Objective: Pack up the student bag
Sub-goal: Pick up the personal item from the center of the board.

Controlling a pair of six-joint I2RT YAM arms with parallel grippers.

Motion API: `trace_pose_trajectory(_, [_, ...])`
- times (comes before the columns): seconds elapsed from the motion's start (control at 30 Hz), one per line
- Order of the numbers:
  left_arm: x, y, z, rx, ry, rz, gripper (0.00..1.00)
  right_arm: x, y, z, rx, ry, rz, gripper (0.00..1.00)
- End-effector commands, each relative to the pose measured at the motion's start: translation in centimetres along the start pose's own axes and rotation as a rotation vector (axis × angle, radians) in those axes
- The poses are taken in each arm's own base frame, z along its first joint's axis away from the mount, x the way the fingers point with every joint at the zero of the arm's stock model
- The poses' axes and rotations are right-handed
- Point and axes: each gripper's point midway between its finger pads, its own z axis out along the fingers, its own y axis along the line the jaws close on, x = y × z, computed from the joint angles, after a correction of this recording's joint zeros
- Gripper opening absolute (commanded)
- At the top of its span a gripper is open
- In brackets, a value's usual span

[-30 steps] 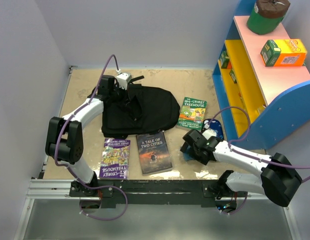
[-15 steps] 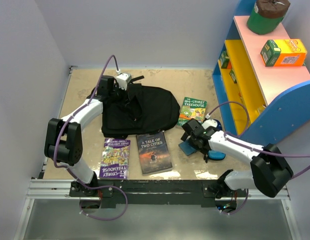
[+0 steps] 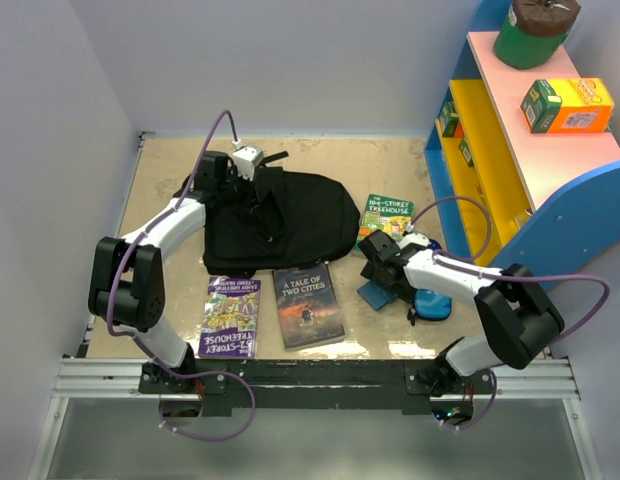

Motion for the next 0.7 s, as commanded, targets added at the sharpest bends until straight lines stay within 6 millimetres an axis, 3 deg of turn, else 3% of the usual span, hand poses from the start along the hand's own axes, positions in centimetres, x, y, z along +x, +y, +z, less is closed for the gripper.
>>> trace_pose_trajectory(0.0, [-1.6,-0.7,-1.6,0.029,-0.046,0.025,0.0,-1.0,1.2,0.0,-0.035,-0.032,0.014,0.85])
trace_pose_trajectory(0.17, [-1.9,-0.8,-1.6,0.032,-0.049,0.023,0.0,-1.7,2.3,-1.2,-0.105,-0.046,0.014,0.65])
trace_pose_trajectory(0.3, [-1.9,-0.7,-1.6,0.029,-0.047,0.023,0.0,-3.1,3.8,-4.3,-0.226,-0.089,-0.002,0.55])
trace_pose_trajectory(0.43, [-1.9,-0.7,-1.4,0.031,-0.046,0.015,0.0,-4.5,6.6,-9.2,-0.421,-0.15,-0.016,0.5])
trace_pose_trajectory(0.53, [-2.0,-0.8,-1.3,0.037,-0.046,0.006,0.0,-5.5,9.8,-12.8,-0.548,-0.183,-0.042,0.48])
trace_pose_trajectory(0.63, [-2.0,-0.9,-1.1,0.042,-0.043,-0.003,0.0,-6.5,13.5,-14.9,-0.638,-0.204,-0.087,0.49])
trace_pose_trajectory(0.67, [-1.9,-1.0,-1.1,0.047,-0.041,-0.006,0.0,-6.4,14.6,-14.4,-0.631,-0.204,-0.113,0.49])
